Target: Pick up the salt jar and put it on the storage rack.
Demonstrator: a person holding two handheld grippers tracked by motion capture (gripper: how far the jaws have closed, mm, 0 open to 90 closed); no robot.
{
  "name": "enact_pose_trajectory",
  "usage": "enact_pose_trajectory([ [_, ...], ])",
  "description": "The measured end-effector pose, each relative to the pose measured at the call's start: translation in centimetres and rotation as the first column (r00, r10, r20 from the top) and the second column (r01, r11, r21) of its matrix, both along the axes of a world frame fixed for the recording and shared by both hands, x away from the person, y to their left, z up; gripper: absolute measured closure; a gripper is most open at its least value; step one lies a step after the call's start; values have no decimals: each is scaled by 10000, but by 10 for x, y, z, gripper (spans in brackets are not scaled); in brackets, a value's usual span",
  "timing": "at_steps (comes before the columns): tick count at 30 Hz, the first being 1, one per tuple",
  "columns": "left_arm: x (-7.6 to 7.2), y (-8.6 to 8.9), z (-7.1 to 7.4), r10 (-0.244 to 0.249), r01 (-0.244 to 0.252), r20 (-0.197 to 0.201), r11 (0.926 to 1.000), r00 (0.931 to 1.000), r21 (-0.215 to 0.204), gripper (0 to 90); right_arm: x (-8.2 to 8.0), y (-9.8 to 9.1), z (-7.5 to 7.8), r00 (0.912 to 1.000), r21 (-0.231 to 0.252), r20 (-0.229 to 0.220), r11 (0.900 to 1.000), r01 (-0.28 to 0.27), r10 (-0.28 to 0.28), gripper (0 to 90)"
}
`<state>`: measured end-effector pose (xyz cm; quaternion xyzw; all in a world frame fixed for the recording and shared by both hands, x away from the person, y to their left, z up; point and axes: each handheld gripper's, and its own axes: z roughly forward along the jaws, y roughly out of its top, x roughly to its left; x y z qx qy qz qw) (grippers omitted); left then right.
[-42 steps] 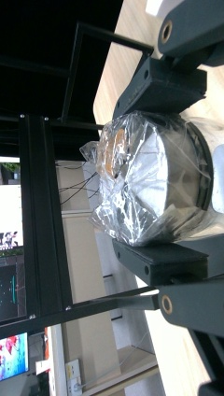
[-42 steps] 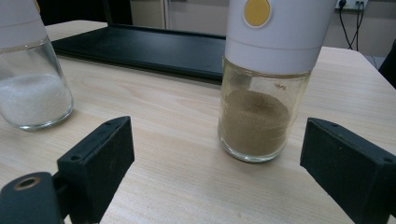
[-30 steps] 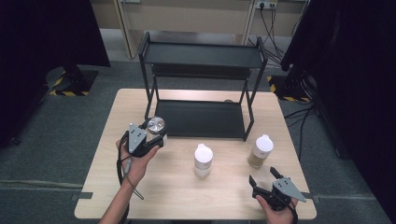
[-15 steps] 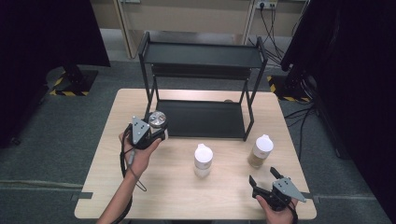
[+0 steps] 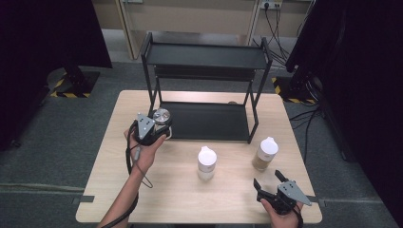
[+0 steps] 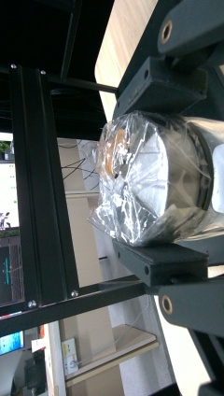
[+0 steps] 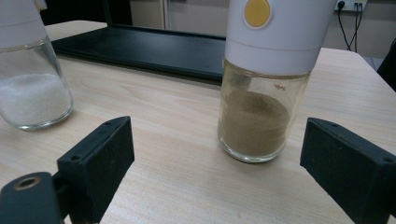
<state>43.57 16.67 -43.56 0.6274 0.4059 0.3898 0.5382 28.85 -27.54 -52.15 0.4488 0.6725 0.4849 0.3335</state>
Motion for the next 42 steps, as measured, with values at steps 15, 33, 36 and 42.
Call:
enact_pose_trajectory([
  [15, 22, -8, -4, 89, -88, -125, 9999, 9999, 77, 344, 0, 0, 0, 10000, 9, 13, 10000, -16, 16, 100],
  [33, 44, -21, -21, 146, -142, -336, 9998, 9993, 120, 343, 0, 0, 0, 10000, 10, 36, 10000, -28, 28, 100],
  [36, 46, -23, -23, 262, -259, -342, 9996, 9991, 104, 343, 0, 0, 0, 10000, -18, 44, 10000, -38, 38, 100],
  [42, 51, -29, -26, 409, -404, -355, 9991, 9985, 160, 343, 0, 0, 0, 10000, -16, 31, 10000, -46, 46, 100],
])
